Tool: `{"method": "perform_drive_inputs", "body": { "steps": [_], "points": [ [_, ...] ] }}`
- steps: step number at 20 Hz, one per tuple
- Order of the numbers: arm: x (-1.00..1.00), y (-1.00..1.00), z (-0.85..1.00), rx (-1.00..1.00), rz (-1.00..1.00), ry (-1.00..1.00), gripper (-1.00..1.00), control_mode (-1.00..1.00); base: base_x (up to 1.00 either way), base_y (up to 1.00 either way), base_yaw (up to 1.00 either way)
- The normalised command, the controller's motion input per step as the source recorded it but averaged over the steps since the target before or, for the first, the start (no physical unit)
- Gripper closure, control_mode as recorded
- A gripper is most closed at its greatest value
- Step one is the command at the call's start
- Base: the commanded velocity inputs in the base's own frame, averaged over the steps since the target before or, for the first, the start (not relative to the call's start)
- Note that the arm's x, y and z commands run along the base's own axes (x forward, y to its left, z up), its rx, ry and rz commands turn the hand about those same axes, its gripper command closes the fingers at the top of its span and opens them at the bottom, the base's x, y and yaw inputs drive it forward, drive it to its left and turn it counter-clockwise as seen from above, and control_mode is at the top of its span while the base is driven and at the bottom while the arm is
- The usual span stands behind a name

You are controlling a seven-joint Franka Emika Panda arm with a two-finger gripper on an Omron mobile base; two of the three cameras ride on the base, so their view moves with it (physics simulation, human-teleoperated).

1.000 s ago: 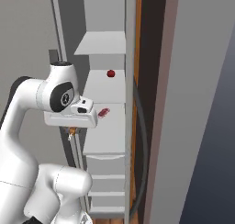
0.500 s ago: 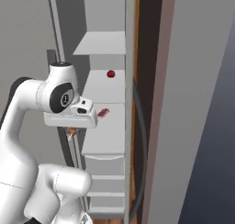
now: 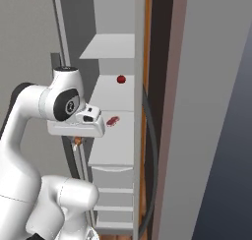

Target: Store the kebab skewer in the freezer for long-term storage. Close the freezer door after placing the cooked food.

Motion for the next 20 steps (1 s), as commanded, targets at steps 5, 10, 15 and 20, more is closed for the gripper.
{"method": "perform_drive_inputs", "body": {
  "steps": [5,10,15,20],
  "points": [
    [0.0,0.0,0.0,0.0,0.0,0.0,1.0,1.0,0.0,0.0,0.01],
    [0.0,0.0,0.0,0.0,0.0,0.0,1.0,1.0,0.0,0.0,0.0],
    [0.0,0.0,0.0,0.0,0.0,0.0,1.0,1.0,0.0,0.0,0.0],
    [0.12,0.0,0.0,0.0,0.0,-0.04,1.0,-1.0,0.01,0.0,0.0]
  ]
}}
